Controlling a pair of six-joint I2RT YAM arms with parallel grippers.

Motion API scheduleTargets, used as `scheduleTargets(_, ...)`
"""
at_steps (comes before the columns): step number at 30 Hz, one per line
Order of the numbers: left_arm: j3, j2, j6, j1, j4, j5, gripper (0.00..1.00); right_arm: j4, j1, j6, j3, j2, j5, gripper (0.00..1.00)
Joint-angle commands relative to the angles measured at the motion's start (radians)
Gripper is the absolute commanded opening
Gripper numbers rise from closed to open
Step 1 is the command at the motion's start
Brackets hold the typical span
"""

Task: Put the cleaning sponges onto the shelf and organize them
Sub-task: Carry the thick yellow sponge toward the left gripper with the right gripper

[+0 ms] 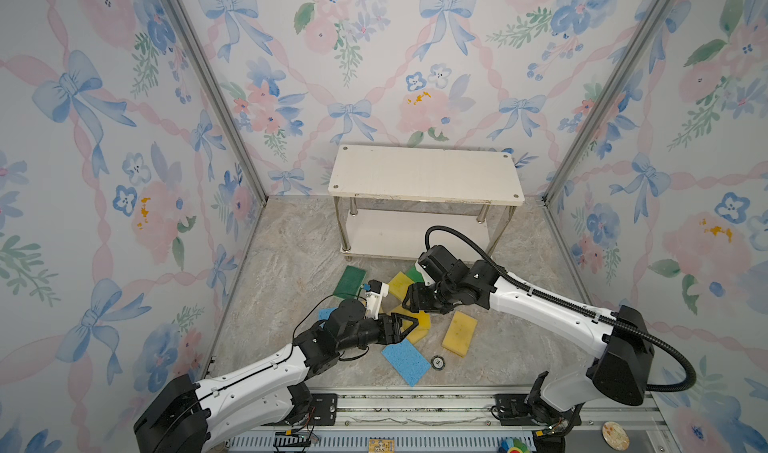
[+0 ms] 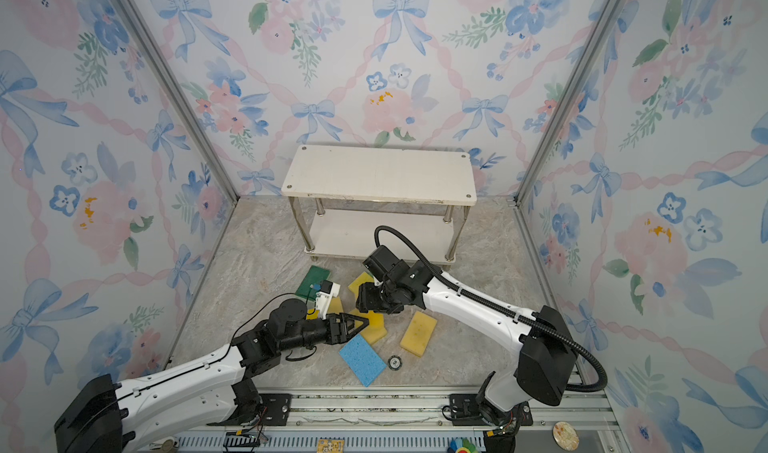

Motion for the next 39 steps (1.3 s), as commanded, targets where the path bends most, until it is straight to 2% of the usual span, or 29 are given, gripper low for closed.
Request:
scheduleTargets(1, 0.034, -0.003, 0.002, -0.004, 0.031, -0.058, 0.64, -0.019, 0.018, 0.008, 0.04, -0.031, 0.021, 0.62)
scheduleTargets(6, 0.056, 0.018, -0.004, -0.004, 0.049, -0.072, 0.59, -0.021, 0.018, 0.009, 0.043, -0.043, 0.021, 0.62)
scheduleTargets(12, 0.081, 0.06, -0.014, -0.005, 0.05, -0.054, 0.41, -0.038, 0.018, -0.003, 0.075, -0.048, 0.027, 0.62)
scheduleTargets(17, 0.069, 0.034, -0.046, -0.006, 0.052, -0.083, 0.21, -0.017, 0.02, 0.008, 0.061, -0.056, 0.016, 0.65)
scheduleTargets(19, 0.062, 0.017, -0.052, -0.007, 0.052, -0.092, 0.17, -0.016, 0.02, 0.005, 0.059, -0.06, 0.017, 0.67)
scheduleTargets(21, 0.051, -0.003, -0.059, -0.007, 0.053, -0.104, 0.15, -0.02, 0.017, -0.01, 0.064, -0.065, 0.023, 0.7)
scheduleTargets(25, 0.023, -0.037, -0.08, -0.006, 0.078, -0.13, 0.12, -0.024, -0.001, -0.066, 0.093, -0.092, 0.025, 0.83)
scheduleTargets(31, 0.009, -0.073, -0.141, -0.006, 0.084, -0.218, 0.12, 0.027, -0.042, -0.086, 0.056, -0.251, 0.06, 0.98)
scheduleTargets(35, -0.017, -0.099, -0.244, -0.006, 0.119, -0.325, 0.11, 0.094, -0.084, -0.056, -0.05, -0.373, 0.013, 0.97)
scheduleTargets(39, -0.034, -0.116, -0.316, -0.004, 0.156, -0.396, 0.1, 0.09, -0.104, -0.016, -0.107, -0.414, -0.019, 0.98)
